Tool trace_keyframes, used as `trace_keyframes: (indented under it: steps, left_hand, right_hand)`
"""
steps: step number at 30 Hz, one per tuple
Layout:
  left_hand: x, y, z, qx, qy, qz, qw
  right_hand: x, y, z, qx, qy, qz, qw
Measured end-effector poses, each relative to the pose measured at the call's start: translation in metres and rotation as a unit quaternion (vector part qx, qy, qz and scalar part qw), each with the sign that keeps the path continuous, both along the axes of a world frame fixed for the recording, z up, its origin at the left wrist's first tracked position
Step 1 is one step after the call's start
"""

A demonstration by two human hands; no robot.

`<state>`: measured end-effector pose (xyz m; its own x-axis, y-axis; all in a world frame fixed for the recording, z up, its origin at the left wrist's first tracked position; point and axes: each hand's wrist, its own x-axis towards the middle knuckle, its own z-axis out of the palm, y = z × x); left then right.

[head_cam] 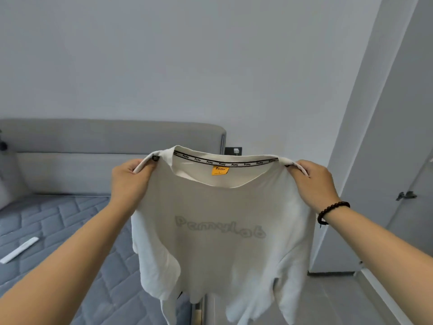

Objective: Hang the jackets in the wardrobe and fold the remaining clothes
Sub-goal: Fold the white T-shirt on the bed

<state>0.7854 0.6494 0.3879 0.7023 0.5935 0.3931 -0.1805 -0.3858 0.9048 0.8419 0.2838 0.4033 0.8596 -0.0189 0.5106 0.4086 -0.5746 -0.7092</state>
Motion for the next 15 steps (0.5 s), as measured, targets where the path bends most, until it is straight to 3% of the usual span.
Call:
trace_keyframes:
  steps: [8,15]
  left_hand:
    - [-0.045,0.081,0.052,0.058,-0.080,0.089,0.991]
    - [-0.022,0.147,0.027,0.147,-0.028,0.123,0.981]
  right_hand:
    - [-0.010,0.088,0.030,0.008,-0.049,0.098,0.994]
    - [0.031,0.147,-0.007,-0.014,-0.004,0.154,0.988]
